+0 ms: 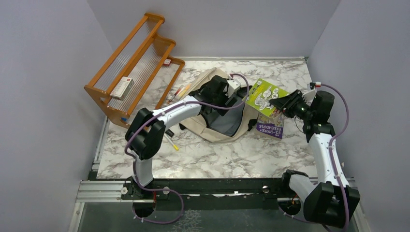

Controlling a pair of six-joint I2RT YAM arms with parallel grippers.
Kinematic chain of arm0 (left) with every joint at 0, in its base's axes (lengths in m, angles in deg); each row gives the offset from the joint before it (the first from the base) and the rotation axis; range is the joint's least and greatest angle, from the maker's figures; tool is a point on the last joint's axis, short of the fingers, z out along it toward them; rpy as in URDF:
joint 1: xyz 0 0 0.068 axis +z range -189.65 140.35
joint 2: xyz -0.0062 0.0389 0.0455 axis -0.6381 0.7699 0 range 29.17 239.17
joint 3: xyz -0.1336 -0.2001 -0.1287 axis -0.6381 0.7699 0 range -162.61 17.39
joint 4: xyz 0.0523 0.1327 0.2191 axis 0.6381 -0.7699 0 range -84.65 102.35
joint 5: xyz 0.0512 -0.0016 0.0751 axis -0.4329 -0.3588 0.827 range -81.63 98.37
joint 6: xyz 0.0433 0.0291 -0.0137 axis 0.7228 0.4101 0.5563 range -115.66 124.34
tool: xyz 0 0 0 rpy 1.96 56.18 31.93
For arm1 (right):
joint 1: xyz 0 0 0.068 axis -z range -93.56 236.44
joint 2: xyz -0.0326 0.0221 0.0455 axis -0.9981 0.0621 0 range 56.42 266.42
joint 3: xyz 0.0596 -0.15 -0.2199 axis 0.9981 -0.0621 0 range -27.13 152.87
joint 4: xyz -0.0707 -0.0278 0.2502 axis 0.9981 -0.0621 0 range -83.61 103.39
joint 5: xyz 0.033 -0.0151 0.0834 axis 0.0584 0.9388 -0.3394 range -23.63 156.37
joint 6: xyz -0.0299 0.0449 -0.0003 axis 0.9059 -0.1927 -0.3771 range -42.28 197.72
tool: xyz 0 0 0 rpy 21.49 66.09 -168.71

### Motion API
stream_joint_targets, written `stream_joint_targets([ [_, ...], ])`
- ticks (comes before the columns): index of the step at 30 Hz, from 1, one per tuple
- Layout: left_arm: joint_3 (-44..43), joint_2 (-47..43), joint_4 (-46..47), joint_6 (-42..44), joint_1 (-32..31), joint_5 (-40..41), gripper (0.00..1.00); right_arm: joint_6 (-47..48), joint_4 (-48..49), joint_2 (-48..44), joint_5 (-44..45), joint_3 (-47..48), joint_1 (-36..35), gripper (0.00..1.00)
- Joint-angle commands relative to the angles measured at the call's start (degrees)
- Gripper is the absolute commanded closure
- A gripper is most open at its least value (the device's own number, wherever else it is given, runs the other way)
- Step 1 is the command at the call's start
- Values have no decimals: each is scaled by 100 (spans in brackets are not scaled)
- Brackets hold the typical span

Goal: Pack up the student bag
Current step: Place the book in the student bag.

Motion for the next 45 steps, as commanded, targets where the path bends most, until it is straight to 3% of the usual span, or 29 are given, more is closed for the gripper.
stream_joint_targets([
  [1,-449,482,-218,165,-30,529,17,-63,518,-128,-452,459,30,99],
  [12,-1006,1488,-238,369,-329,1411,17,-46,551,-106,-604,535,30,99],
  [17,-1064,1797,-238,548,-409,1928,22,14,461,-103,-617,577,37,100],
  [25,-964,1877,-239,639,-411,2406,48,-4,383,-131,-470,504,34,100],
  [30,-976,1681,-248,569,-413,2362,75,3,254,-128,-409,495,30,99],
  [36,-1063,1236,-324,423,-350,1999,99,113,-209,-151,-12,690,30,99],
  [45,-990,568,-416,-152,-141,1013,100,-48,-523,-182,219,747,30,99],
])
